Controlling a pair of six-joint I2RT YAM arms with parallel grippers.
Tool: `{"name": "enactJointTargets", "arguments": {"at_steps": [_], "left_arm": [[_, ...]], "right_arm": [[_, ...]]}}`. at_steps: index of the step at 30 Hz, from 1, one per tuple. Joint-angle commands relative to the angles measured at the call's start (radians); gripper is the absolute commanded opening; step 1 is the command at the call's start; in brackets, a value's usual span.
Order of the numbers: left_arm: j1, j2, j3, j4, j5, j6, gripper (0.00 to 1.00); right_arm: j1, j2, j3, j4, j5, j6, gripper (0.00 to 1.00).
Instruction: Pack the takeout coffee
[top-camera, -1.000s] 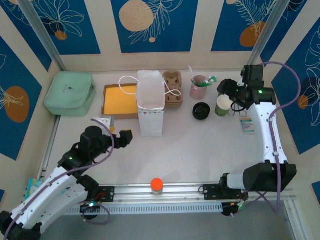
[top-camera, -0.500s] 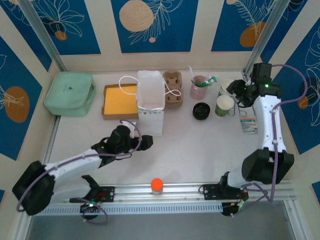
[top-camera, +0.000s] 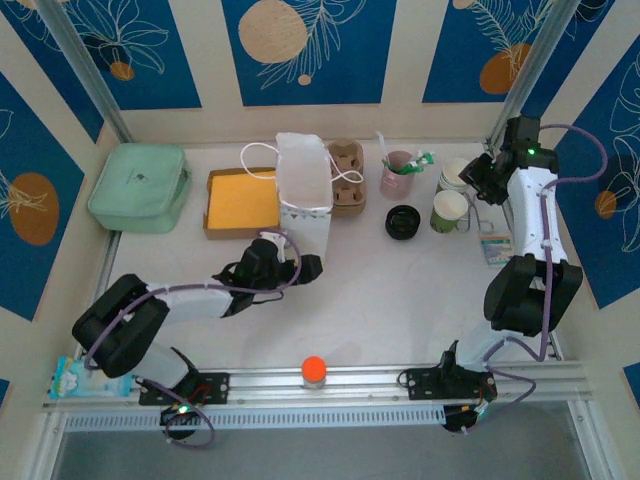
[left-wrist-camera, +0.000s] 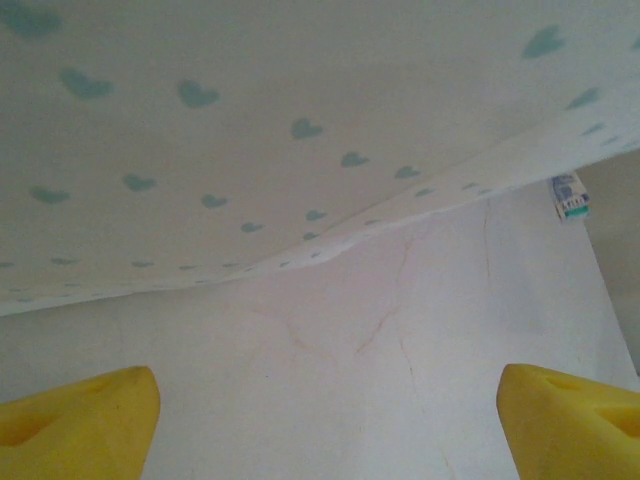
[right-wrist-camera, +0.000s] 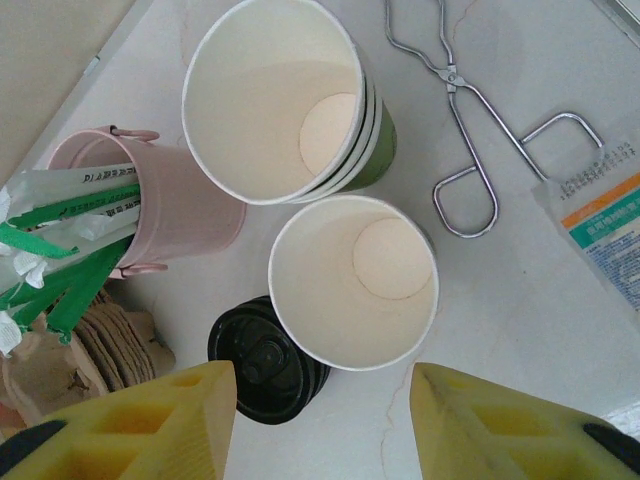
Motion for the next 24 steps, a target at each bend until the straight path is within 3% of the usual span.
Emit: {"name": "enactJointTargets", "arguments": {"at_steps": [1,14,24], "left_arm": [[0.032,0.047,0.035,0.086,0.051,-0.025,0.86],[0.079,0.083,0.076,0.078,0.085,0.002,0.86],[0.07,-0.044,0.0,-0.006,0.061,0.02,0.91]], "right_arm": [[0.002,0.015,0.02,-0.021,0.001,-0.006,0.5],[-0.006,0.129,0.073,-0.015,0.012,-0.031,0.47],[-0.012,0.325,0.314,-0.107,0.044,-0.039,0.37]]}}
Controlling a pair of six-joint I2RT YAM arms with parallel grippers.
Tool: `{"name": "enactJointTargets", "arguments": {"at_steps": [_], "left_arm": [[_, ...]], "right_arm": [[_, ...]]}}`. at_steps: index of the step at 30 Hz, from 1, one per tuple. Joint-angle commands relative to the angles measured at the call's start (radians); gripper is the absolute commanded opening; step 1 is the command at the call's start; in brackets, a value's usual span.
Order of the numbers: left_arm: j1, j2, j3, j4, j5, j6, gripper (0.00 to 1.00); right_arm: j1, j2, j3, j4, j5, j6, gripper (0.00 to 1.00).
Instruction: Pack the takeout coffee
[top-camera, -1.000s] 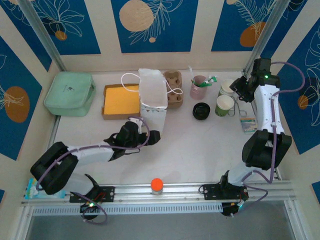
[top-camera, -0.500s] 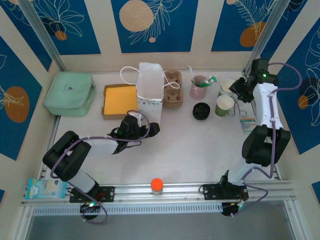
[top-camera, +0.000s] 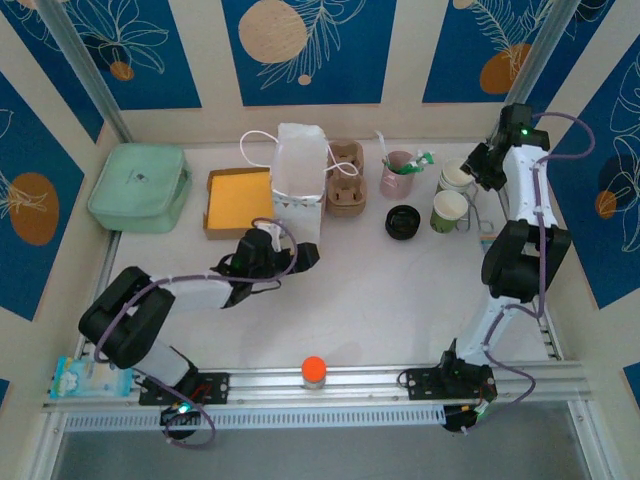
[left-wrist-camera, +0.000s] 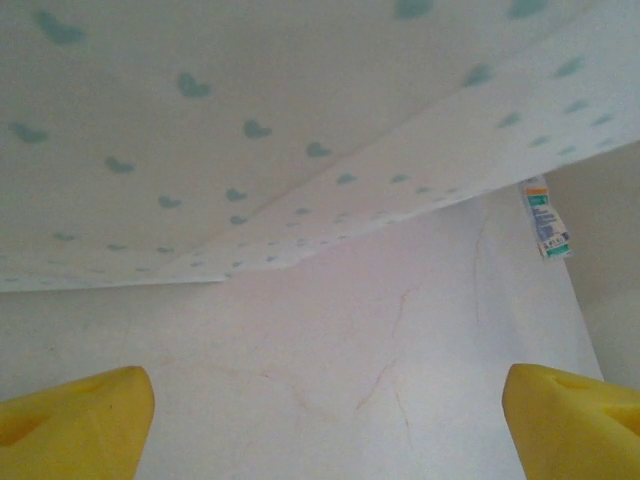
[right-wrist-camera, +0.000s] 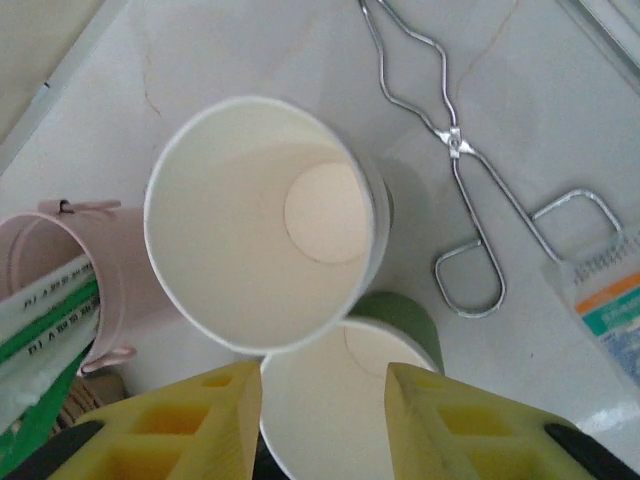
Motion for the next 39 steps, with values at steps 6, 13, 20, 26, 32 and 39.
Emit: {"name": "enactJointTargets", "arguments": {"at_steps": [6,13,20,26,32,39], "left_arm": [[-0.018,-0.144,-0.053,-0.104,-0.017,0.035,0.92],[-0.032,-0.193,-0.058,-0.146,-0.038,0.047,0.92],[-0.032,-0.207,-0.058,-0.162,-0.049,0.053,0.92],[-0.032,-0.213,-0.063,-0.165,-0.057,0.059,0.92],[-0.032,-0.217,-0.066,-0.168,-0.057,0.063,0.92],[-0.032,-0.226,-0.063,-0.18,-0.061,0.07,0.92]], "right_arm": [[0.0,0.081,0.06,-0.059,0.018,-0.011,0.34],[0.002,0.123,0.08,-0.047,0.014,-0.011,0.34],[0.011,0.183,0.14,-0.06,0.003,-0.011,0.29],[0.021,0.198,0.161,-0.07,0.015,-0.009,0.19],[0.022,0.181,0.171,-0.078,0.014,-0.002,0.11],[0.003,0.171,0.21,-0.093,-0.054,0.008,0.05]]}}
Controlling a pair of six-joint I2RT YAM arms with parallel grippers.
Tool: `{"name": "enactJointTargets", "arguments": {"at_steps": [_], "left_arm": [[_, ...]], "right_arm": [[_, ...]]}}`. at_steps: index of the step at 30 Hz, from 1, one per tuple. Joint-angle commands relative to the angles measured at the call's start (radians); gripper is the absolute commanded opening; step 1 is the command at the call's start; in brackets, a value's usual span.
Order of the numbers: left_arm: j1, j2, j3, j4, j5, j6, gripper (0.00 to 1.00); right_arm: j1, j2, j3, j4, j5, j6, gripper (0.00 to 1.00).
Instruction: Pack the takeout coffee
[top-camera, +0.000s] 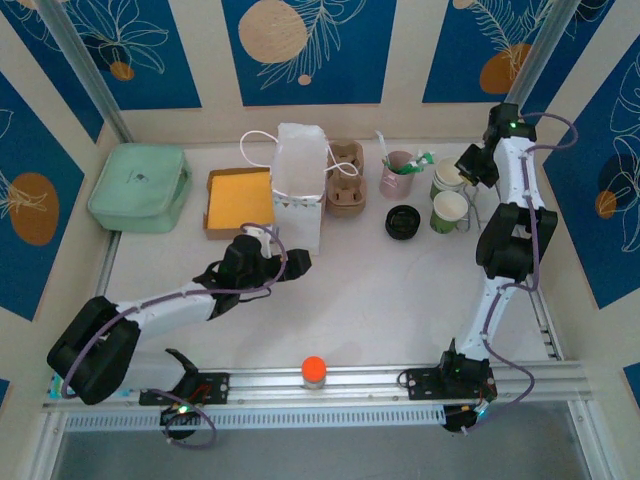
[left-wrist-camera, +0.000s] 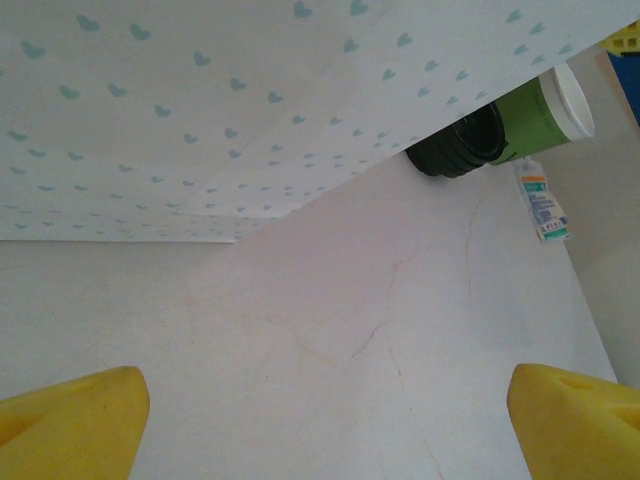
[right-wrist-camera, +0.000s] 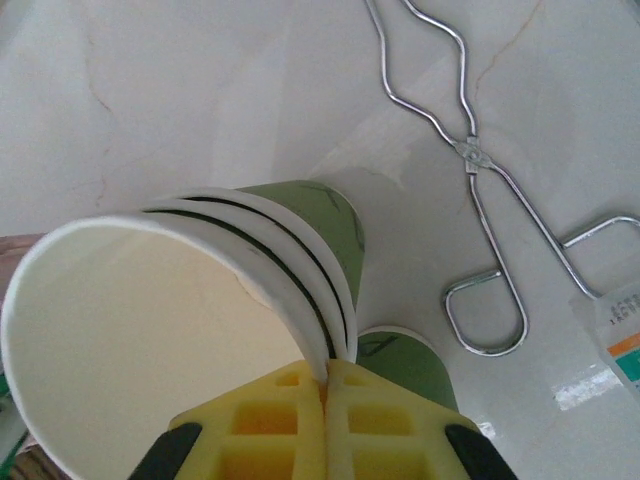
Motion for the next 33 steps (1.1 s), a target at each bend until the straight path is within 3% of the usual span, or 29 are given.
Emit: {"name": "enactJointTargets", "arguments": {"at_steps": [1,11,15,20,30,33], "left_arm": [[-0.007,-0.023,-0.01,-0.019,-0.014,0.025,0.92],[-0.007,-0.047,-0.007,-0.041,-0.016,0.034,0.93],[-0.007,-0.064,-0.013,-0.048,-0.023,0.034,0.93],[-0.007,-0.085,-0.012,-0.065,-0.026,0.041,0.93],[-0.008,-0.117,-0.016,-0.089,-0.036,0.049,0.94],[-0.008,-0.126,-0.016,-0.097,-0.036,0.051,0.94]], "right_arm": [[-0.017,-0.018,0.049,-0.026,-0.079,0.012,0.05],[-0.036,0.019,0.121,-0.093,-0.139,0.003,0.05],[-0.039,-0.004,0.068,-0.044,-0.169,0.01,0.05],[-0.011,0.032,0.153,-0.127,-0.055,-0.024,0.04],[-0.026,0.047,0.15,-0.134,-0.111,-0.018,0.05],[-0.017,0.09,0.23,-0.211,-0.054,-0.03,0.04]]}}
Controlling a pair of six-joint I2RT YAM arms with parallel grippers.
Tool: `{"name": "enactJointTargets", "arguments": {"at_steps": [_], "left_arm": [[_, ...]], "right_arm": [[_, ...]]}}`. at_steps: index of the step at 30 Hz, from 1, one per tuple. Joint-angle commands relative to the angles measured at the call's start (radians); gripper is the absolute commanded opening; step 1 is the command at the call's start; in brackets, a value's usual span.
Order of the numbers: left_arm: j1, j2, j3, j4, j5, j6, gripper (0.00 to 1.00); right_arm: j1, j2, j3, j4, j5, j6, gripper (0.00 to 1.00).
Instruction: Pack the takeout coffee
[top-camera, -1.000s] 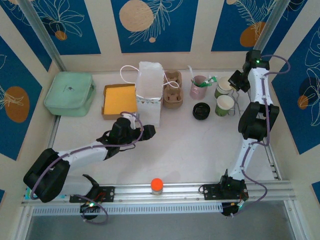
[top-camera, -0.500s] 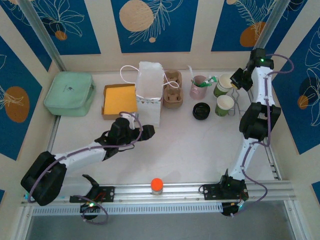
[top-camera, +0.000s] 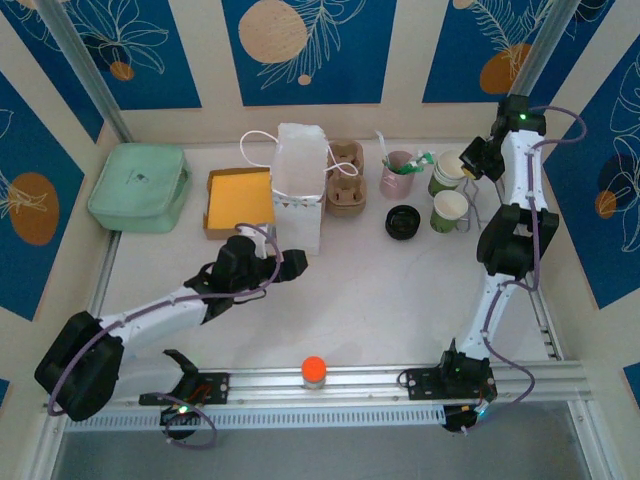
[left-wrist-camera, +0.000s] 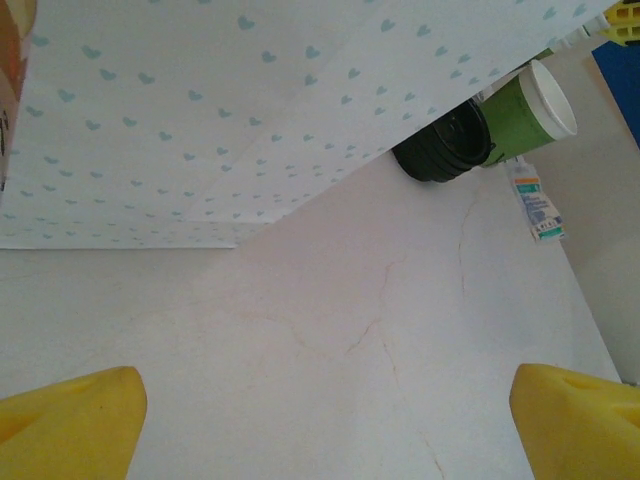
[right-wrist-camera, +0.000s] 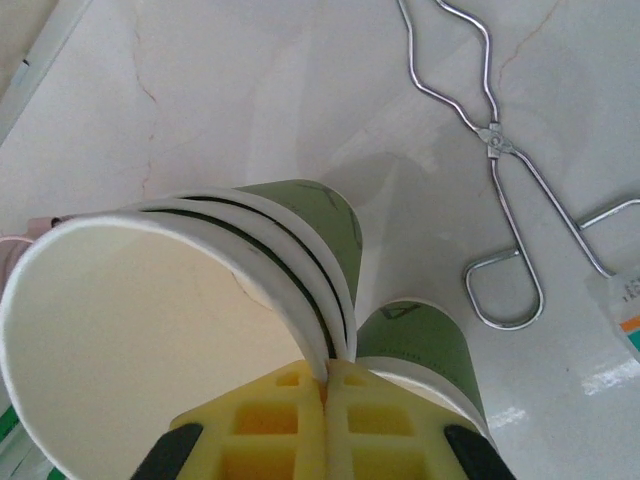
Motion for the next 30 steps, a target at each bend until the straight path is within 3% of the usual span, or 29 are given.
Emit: {"name": "enactJointTargets", "arguments": {"at_steps": [1,3,6,9,11,12,14,16,17,19,21,22,24,26,27,29,30], "left_arm": [[-0.008,-0.027,-0.014,-0.019,-0.017,0.018,0.94],[-0.008,-0.032,-0.015,-0.019,-0.017,0.018,0.94],[-0.007,-0.037,-0.013,-0.026,-0.015,0.021,0.95],[-0.008,-0.045,-0.012,-0.032,-0.018,0.021,0.95],[-0.008,-0.049,-0.011,-0.035,-0.018,0.022,0.95],[-0.008,-0.051,-0.009,-0.04,-0.016,0.024,0.96],[-0.008,-0.057,-0.011,-0.045,-0.018,0.023,0.96],[-0.007,-0.059,-0.015,-0.041,-0.02,0.022,0.96],[-0.008,-0.059,-0.011,-0.045,-0.019,0.022,0.96],[-0.009,-0.066,-0.01,-0.052,-0.018,0.024,0.96],[-0.008,-0.07,-0.016,-0.046,-0.019,0.02,0.96],[-0.008,-0.073,-0.015,-0.049,-0.02,0.02,0.96],[-0.008,-0.08,-0.012,-0.058,-0.021,0.023,0.96],[-0.008,-0.084,-0.015,-0.057,-0.024,0.022,0.96],[-0.008,-0.085,-0.011,-0.06,-0.023,0.024,0.96],[-0.008,-0.092,-0.008,-0.072,-0.022,0.027,0.96],[-0.008,-0.094,-0.011,-0.07,-0.025,0.026,0.96]], "right_arm": [[0.005,0.03,0.054,-0.06,0.007,-0.025,0.04],[-0.008,0.018,0.024,-0.029,-0.046,-0.015,0.04],[0.012,0.036,0.081,-0.083,0.077,-0.024,0.02],[-0.012,0.034,0.062,-0.055,-0.065,-0.009,0.0],[0.002,0.059,0.128,-0.119,0.067,-0.014,0.0],[0.008,0.063,0.144,-0.13,0.069,-0.028,0.0],[-0.013,0.051,0.104,-0.087,-0.073,-0.02,0.0],[-0.002,0.059,0.13,-0.124,0.047,-0.019,0.0],[0.002,0.055,0.138,-0.128,0.045,-0.03,0.0],[-0.025,0.033,0.076,-0.071,-0.115,-0.016,0.0],[-0.002,0.042,0.115,-0.12,0.077,-0.022,0.0],[0.016,0.043,0.136,-0.133,0.116,-0.046,0.0],[-0.003,0.035,0.106,-0.096,-0.044,-0.044,0.0],[0.016,0.057,0.162,-0.154,0.13,-0.04,0.0],[0.026,0.058,0.177,-0.16,0.136,-0.057,0.0],[0.005,0.048,0.135,-0.117,-0.021,-0.047,0.0],[0.012,0.056,0.15,-0.139,0.058,-0.038,0.0]]}}
